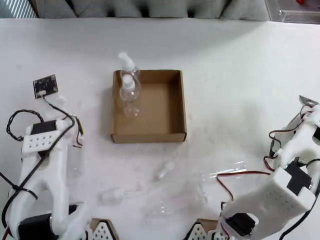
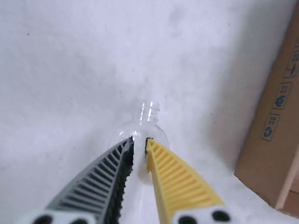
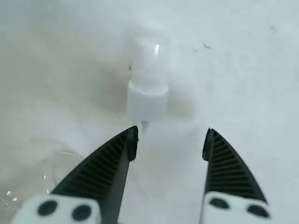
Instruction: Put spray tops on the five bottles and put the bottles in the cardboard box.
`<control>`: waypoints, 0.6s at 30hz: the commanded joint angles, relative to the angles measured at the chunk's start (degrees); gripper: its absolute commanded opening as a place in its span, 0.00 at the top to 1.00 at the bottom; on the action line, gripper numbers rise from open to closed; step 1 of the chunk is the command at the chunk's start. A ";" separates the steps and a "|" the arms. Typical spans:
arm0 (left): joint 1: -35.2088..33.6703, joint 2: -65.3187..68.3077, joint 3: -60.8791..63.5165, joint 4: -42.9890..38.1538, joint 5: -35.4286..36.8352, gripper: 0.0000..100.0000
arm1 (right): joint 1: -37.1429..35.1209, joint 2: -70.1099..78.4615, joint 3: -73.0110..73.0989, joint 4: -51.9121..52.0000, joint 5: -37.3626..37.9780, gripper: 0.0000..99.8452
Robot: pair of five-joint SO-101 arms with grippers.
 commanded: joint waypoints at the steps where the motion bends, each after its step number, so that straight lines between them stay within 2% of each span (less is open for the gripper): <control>1: -0.48 1.10 3.08 0.09 -0.53 0.95 | -2.24 -3.38 -2.73 0.84 -3.52 0.80; 10: -0.48 1.10 3.08 0.09 -0.53 0.95 | -5.93 -3.12 -2.81 -0.75 -7.30 0.81; 18: -0.48 1.10 3.08 0.09 -0.53 0.95 | -5.67 -0.92 -2.55 -5.93 -7.56 0.83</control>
